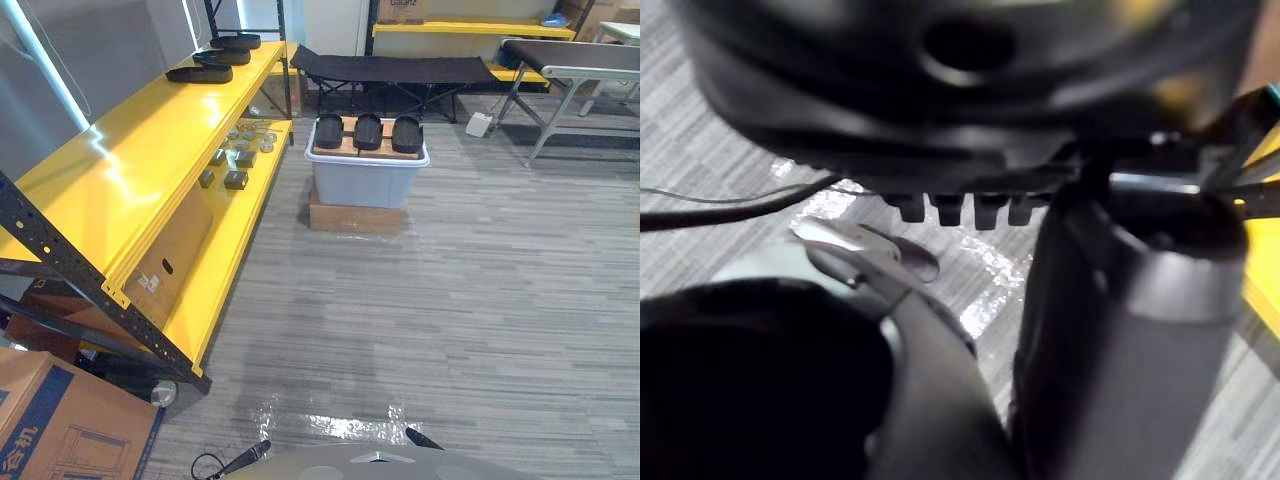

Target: Walk over and take three plastic housings, then place them on the shelf

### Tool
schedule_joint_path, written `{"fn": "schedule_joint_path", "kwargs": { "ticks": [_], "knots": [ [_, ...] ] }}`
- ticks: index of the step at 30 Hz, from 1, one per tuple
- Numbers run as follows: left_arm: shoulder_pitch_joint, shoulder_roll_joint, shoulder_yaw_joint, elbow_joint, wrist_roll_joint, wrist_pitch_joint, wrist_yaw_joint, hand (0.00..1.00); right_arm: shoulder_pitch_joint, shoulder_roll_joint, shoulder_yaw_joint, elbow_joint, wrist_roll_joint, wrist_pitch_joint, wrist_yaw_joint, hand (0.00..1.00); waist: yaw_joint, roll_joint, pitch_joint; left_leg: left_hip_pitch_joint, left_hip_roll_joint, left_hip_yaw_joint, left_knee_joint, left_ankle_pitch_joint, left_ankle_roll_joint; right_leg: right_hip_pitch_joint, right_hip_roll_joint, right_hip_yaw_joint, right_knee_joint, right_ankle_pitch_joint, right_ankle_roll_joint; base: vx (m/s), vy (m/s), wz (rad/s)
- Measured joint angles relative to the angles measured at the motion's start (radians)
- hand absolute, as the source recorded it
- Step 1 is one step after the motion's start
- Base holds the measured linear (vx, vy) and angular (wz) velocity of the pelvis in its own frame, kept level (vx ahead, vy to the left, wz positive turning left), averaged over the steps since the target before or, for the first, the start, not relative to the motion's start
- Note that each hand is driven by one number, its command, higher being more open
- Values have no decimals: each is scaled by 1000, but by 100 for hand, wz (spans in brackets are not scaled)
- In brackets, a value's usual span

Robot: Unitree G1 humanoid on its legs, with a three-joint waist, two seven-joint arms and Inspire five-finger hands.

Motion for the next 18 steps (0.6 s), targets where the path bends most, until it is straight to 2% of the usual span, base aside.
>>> {"fn": "schedule_joint_path", "kwargs": {
  "ticks": [6, 7, 13, 18],
  "knots": [
    [-57, 1, -27, -1, 0, -50, -29, 100, -60, 36, -14, 7, -87, -52, 15, 100, 3, -12, 18, 20, -7, 2, -16, -2, -6, 19, -3, -8, -18, 7, 12, 30, 13, 0],
    [-72, 5, -56, -3, -1, -61, -33, 100, -76, 38, 0, 7, -86, -66, 21, 100, 3, -13, 25, 21, -8, 2, -16, -2, -6, 18, -4, -8, -18, 7, 13, -31, 10, -1],
    [-118, 10, -164, -7, -70, -95, -39, 100, -143, 37, 38, -12, -17, -84, 61, 100, 2, -10, 29, 21, -10, 11, -15, -3, -6, 13, -6, 0, -17, 8, 16, -47, -5, -4],
    [-113, 9, -191, -14, -114, -100, -19, 100, -143, 34, 58, -34, 46, -114, 59, 100, 0, -9, 29, 18, -11, 16, -18, -1, -4, 9, -6, 3, -17, 8, 15, -49, -14, -3]
  ]
}}
